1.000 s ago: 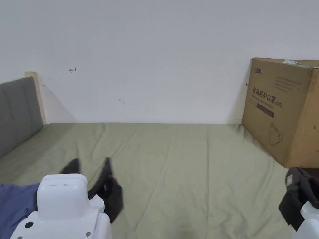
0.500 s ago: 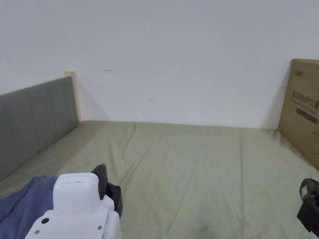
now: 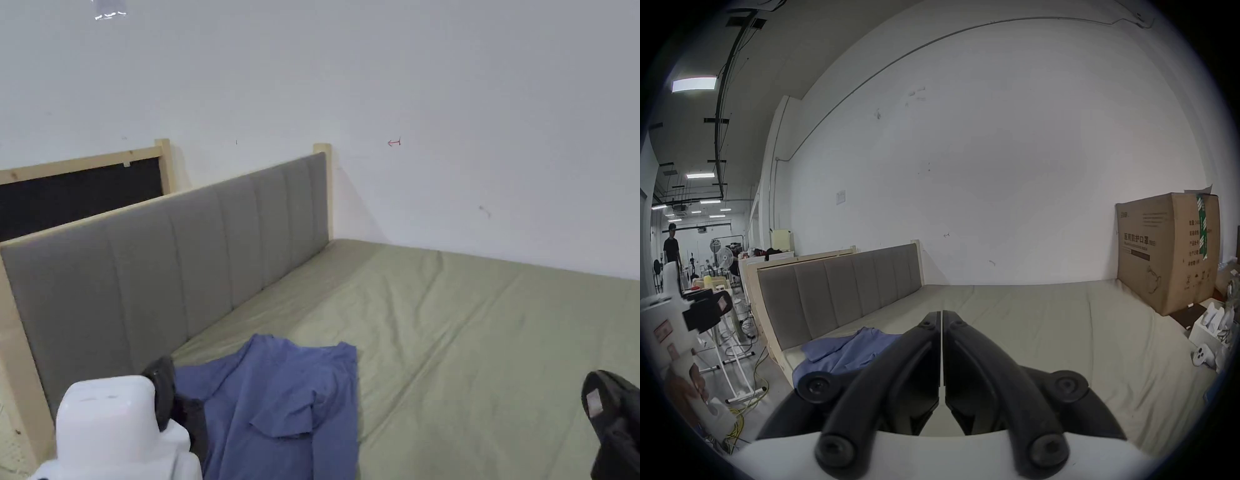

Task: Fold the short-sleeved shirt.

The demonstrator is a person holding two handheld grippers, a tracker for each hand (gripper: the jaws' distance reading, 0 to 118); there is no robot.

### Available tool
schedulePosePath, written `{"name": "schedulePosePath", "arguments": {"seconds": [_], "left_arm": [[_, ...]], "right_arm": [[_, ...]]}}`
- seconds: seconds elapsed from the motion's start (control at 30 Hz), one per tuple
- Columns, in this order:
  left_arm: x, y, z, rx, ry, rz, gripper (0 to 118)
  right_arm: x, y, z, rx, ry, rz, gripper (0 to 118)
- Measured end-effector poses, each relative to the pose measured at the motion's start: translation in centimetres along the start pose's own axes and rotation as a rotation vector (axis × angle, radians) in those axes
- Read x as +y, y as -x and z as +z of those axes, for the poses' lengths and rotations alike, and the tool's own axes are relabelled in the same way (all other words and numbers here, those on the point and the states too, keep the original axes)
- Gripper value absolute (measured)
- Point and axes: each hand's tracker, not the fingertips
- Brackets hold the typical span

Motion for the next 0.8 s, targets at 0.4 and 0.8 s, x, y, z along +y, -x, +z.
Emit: {"name": "schedulePosePath", "arguments": {"seconds": [0.4, 0.8], "left_arm": [[-7.4, -3.5, -32.8, -0.345, 0.9, -0.029, 110], [-22.5, -8.3, -42.0, -0.285, 1.162, -0.05, 118]], "right_arm": [[-3.9, -7.1, -2.4, -0.126, 0.268, 0.028, 1], [-7.6, -10.7, -7.0, -0.197, 0.464, -0.116, 1]]}}
